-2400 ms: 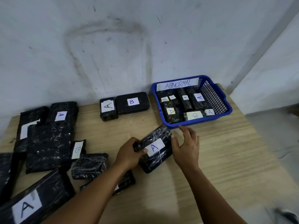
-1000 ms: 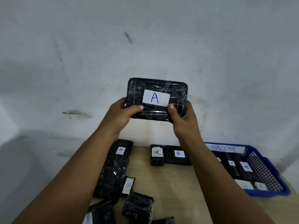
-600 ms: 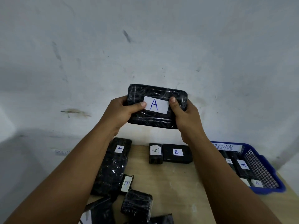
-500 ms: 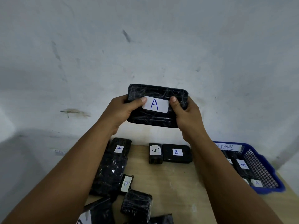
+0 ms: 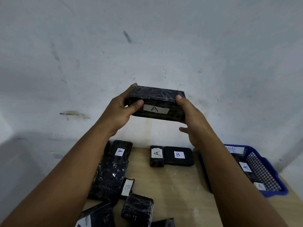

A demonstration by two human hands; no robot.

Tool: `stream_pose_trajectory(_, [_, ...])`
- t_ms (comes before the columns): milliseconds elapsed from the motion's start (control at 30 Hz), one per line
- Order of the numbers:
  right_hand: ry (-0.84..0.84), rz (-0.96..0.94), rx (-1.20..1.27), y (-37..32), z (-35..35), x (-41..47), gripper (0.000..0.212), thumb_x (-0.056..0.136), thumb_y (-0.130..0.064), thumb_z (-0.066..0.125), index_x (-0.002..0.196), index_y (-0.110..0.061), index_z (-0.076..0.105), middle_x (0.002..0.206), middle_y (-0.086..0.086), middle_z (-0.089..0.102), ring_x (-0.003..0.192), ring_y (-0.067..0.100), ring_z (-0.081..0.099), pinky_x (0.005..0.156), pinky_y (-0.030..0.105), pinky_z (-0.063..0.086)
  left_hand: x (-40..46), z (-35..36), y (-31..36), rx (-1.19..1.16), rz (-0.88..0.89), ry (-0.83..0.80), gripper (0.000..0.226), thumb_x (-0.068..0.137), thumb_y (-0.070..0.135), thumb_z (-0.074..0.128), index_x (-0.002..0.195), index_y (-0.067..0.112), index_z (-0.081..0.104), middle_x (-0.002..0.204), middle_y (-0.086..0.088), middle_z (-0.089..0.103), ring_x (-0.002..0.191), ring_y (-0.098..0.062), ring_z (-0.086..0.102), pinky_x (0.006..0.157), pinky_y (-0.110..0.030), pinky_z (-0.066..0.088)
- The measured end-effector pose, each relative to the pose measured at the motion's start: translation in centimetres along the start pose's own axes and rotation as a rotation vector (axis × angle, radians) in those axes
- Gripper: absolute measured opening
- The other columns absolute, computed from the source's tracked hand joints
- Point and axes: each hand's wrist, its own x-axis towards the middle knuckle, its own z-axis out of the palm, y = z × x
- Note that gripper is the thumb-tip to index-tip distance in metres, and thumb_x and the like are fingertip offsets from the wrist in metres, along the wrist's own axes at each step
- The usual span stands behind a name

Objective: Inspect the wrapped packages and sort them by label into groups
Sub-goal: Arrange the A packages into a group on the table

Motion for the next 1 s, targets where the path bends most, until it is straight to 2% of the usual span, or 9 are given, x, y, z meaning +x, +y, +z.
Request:
stream_pose_trajectory(133, [0.051, -0.133, 0.020, 0.6, -0.1, 0.3, 0.043, 0.096, -0.051, 0.063, 0.136, -0.036, 0.059, 0.121, -0.018, 0.068, 0.118, 0.001, 0.058, 0.103, 0.036, 0.041, -0.6, 0.6, 1.7, 0.002, -0.185, -0.139, 0.013, 0.096, 0.041, 0.063, 0.107, 0.039, 0.069, 0.096, 0.027, 0.074, 0.096, 0.010, 0.063, 0.081, -0.017, 0.038])
stream_pose_trajectory(200, [0.031, -0.151, 0.009, 0.7, 0.1, 0.1, 0.039, 0.097, -0.044, 0.063, 0.135, -0.035, 0.059, 0.117, -0.019, 0.070, 0.112, -0.004, 0.059, 0.094, 0.029, 0.041, -0.6, 1.0, 1.7, -0.013, -0.254, -0.053, 0.018, 0.092, 0.053, 0.064, 0.094, 0.036, 0.071, 0.092, 0.024, 0.073, 0.098, 0.004, 0.061, 0.078, -0.021, 0.038])
stream_pose_trajectory(300, [0.015, -0.147, -0.052, 0.9, 0.4, -0.1, 0.027, 0.096, -0.036, 0.063, 0.121, -0.031, 0.067, 0.111, -0.015, 0.073, 0.110, 0.000, 0.063, 0.088, 0.027, 0.044, -0.6, 1.7, 1.0, 0.024, -0.223, 0.125, 0.018, 0.084, 0.048, 0.077, 0.088, 0.030, 0.076, 0.089, 0.015, 0.076, 0.092, -0.003, 0.068, 0.076, -0.022, 0.044])
stream_pose_trajectory(467, [0.067, -0.171, -0.188, 1.2, 1.0, -0.1, 0.087, 0.082, -0.066, 0.073, 0.156, -0.030, 0.044, 0.141, -0.020, 0.058, 0.133, 0.006, 0.053, 0.104, 0.029, 0.042, -1.4, 2.5, 0.2, 0.072, -0.144, 0.165, 0.014, 0.084, 0.037, 0.081, 0.096, 0.028, 0.079, 0.092, 0.014, 0.079, 0.091, -0.004, 0.073, 0.087, -0.028, 0.054])
stream_pose_trajectory(600, [0.125, -0.233, -0.222, 1.5, 1.2, 0.0, 0.089, 0.079, -0.065, 0.077, 0.155, -0.030, 0.045, 0.134, -0.017, 0.066, 0.125, 0.006, 0.062, 0.109, 0.031, 0.049, -1.9, 3.2, 0.3, 0.100, -0.115, 0.148, 0.022, 0.084, 0.040, 0.080, 0.104, 0.032, 0.077, 0.097, 0.017, 0.078, 0.095, -0.002, 0.072, 0.090, -0.029, 0.055])
stream_pose_trajectory(767, [0.064, -0.252, -0.214, 1.0, 1.3, -0.7, 0.090, 0.091, -0.046, 0.077, 0.164, -0.033, 0.026, 0.126, -0.026, 0.057, 0.118, -0.004, 0.055, 0.085, 0.003, 0.038, -2.0, 3.5, 0.0, 0.196, -0.054, 0.248, 0.047, 0.079, 0.051, 0.082, 0.120, 0.031, 0.068, 0.105, 0.019, 0.073, 0.096, 0.008, 0.066, 0.082, -0.014, 0.051])
stream_pose_trajectory(833, [0.036, -0.230, -0.178, 0.7, 1.2, -0.9, 0.086, 0.090, -0.055, 0.074, 0.161, -0.044, 0.026, 0.130, -0.027, 0.057, 0.121, -0.007, 0.054, 0.099, 0.012, 0.044, -2.1, 3.4, -0.1, 0.196, -0.016, 0.267, 0.053, 0.081, 0.047, 0.082, 0.127, 0.032, 0.060, 0.108, 0.023, 0.069, 0.097, 0.016, 0.060, 0.078, -0.004, 0.045])
stream_pose_trajectory(933, [0.044, -0.149, -0.067, 0.2, 0.9, -1.0, 0.073, 0.088, -0.068, 0.067, 0.153, -0.058, 0.035, 0.134, -0.017, 0.061, 0.127, 0.006, 0.055, 0.116, 0.050, 0.045, -2.0, 2.8, -0.4, 0.187, 0.033, 0.228, 0.067, 0.081, 0.041, 0.084, 0.138, 0.038, 0.049, 0.119, 0.026, 0.064, 0.105, 0.020, 0.056, 0.084, -0.003, 0.043])
stream_pose_trajectory(1000, [0.088, -0.157, -0.010, 0.2, 0.8, -0.9, 0.064, 0.093, -0.058, 0.069, 0.151, -0.056, 0.042, 0.123, -0.013, 0.069, 0.120, 0.008, 0.063, 0.114, 0.050, 0.046, -1.9, 2.3, -0.3, 0.176, 0.031, 0.186, 0.074, 0.079, 0.042, 0.085, 0.142, 0.042, 0.046, 0.121, 0.027, 0.063, 0.107, 0.019, 0.057, 0.085, -0.003, 0.045])
